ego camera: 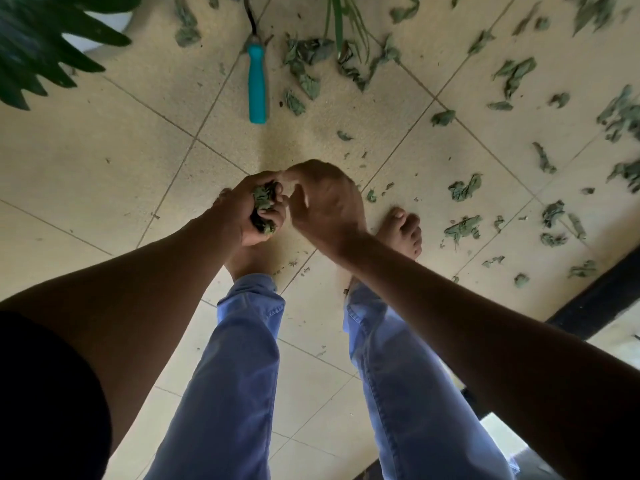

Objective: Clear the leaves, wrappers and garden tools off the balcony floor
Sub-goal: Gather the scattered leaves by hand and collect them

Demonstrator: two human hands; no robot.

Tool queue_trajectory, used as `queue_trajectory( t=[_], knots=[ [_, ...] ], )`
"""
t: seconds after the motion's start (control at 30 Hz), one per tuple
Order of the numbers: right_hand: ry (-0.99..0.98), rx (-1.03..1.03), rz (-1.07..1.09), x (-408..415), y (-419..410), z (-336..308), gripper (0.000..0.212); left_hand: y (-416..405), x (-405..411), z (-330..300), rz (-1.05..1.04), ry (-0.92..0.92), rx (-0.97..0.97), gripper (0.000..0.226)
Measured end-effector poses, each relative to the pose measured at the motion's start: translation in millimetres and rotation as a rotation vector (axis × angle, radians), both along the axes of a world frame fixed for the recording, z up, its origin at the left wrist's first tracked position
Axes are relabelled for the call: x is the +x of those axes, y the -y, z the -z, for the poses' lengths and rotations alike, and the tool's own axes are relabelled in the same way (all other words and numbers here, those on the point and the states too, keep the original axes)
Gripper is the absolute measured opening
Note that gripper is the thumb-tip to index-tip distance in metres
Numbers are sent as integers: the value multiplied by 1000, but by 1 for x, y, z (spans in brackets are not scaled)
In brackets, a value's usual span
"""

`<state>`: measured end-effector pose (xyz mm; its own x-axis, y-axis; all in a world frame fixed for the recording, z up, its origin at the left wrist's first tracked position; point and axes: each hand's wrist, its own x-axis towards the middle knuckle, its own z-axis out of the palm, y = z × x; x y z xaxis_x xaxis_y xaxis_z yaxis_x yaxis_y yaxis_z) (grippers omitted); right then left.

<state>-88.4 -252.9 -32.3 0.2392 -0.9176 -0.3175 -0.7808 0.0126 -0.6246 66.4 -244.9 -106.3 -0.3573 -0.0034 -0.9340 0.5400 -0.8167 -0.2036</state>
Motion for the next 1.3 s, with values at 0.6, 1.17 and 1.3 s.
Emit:
queue_trajectory(
  t=[0.6,1.17,1.3],
  knots=[
    [-401,-52,-406,5,102,93,34,47,1,-6,27,-49,-10,35],
    [142,324,377,15,26,8,12,30,-21,-23,75,143,-75,30],
    [19,261,167,28,28,-2,13,25,-14,-27,61,182,-110,32]
  ],
)
